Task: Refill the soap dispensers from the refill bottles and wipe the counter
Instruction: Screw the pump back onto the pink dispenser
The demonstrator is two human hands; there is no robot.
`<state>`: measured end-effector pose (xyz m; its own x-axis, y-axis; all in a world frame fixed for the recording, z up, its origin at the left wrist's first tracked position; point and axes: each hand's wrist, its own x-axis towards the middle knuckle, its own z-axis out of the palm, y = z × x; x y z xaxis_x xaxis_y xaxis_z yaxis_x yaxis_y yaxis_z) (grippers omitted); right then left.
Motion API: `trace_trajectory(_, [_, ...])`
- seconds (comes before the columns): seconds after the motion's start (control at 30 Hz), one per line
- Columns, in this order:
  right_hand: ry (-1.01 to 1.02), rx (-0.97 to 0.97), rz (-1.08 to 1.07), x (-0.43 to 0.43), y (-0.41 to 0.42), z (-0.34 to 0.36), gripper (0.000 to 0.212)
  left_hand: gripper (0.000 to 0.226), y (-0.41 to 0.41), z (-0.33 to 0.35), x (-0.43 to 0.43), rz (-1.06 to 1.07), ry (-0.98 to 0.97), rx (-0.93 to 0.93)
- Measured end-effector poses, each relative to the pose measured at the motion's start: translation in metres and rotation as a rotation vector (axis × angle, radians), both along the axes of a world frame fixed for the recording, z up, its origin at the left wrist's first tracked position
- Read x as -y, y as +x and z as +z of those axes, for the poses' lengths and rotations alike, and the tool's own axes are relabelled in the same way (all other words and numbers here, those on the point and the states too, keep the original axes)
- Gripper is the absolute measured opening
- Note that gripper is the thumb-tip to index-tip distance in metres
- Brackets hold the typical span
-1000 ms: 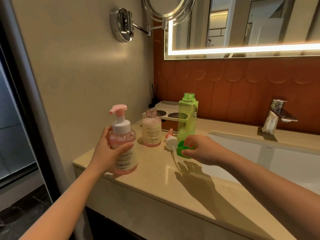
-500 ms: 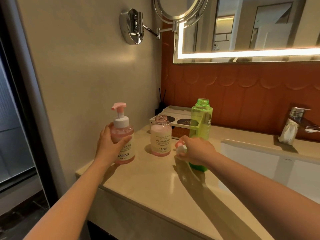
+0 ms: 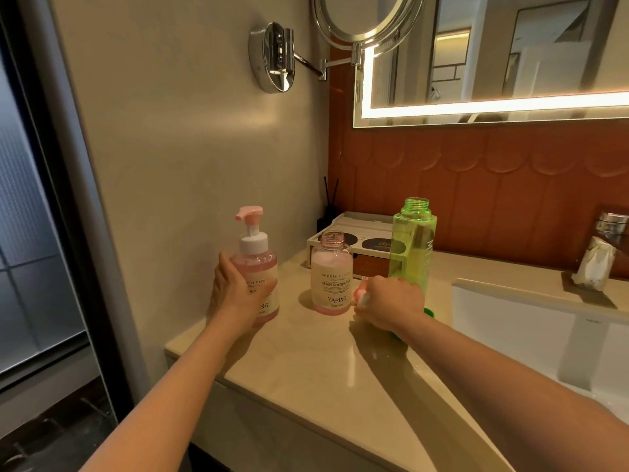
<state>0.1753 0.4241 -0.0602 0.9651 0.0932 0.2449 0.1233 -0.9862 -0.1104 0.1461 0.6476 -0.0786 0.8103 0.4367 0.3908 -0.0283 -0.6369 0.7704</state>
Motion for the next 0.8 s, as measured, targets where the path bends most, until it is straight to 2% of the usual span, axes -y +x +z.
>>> trace_trajectory(0.07, [0.064, 0.0, -0.004, 0.002, -0.002, 0.004, 0.039, 0.099, -0.01, -0.004, 0.01, 0.03, 0.008, 0.097])
trace_trajectory(0.13, [0.195, -0.035, 0.001, 0.007, -0.005, 0.011, 0.039, 0.085, -0.022, -0.009, 0.023, 0.057, 0.064, 0.263])
trace_trajectory(0.2, [0.356, -0.076, 0.032, 0.012, -0.008, 0.021, 0.037, 0.07, -0.034, -0.009, 0.038, -0.013, 0.119, 0.433])
trace_trajectory(0.27, [0.506, -0.108, 0.076, 0.021, -0.014, 0.033, 0.036, 0.063, -0.039, -0.008, 0.053, -0.127, 0.203, 0.498])
trace_trajectory(0.33, [0.725, -0.168, 0.1, 0.029, -0.022, 0.044, 0.031, 0.065, -0.036, -0.003, 0.065, -0.215, 0.244, 0.486])
trace_trajectory(0.4, [0.955, -0.243, 0.105, 0.036, -0.032, 0.053, 0.026, 0.067, -0.029, 0.006, 0.08, -0.278, 0.194, 0.427])
trace_trajectory(0.53, [1.273, -0.313, 0.141, 0.045, -0.044, 0.064, 0.034, 0.077, -0.009, 0.025, 0.104, -0.307, -0.15, 0.198])
trace_trajectory(0.63, [1.453, -0.297, 0.168, 0.052, -0.05, 0.071, 0.04, 0.089, 0.009, 0.032, 0.112, -0.281, -0.331, 0.095])
trace_trajectory(0.8, [1.625, -0.227, 0.202, 0.064, -0.054, 0.079, 0.056, 0.096, 0.037, 0.03, 0.116, -0.223, -0.385, 0.044])
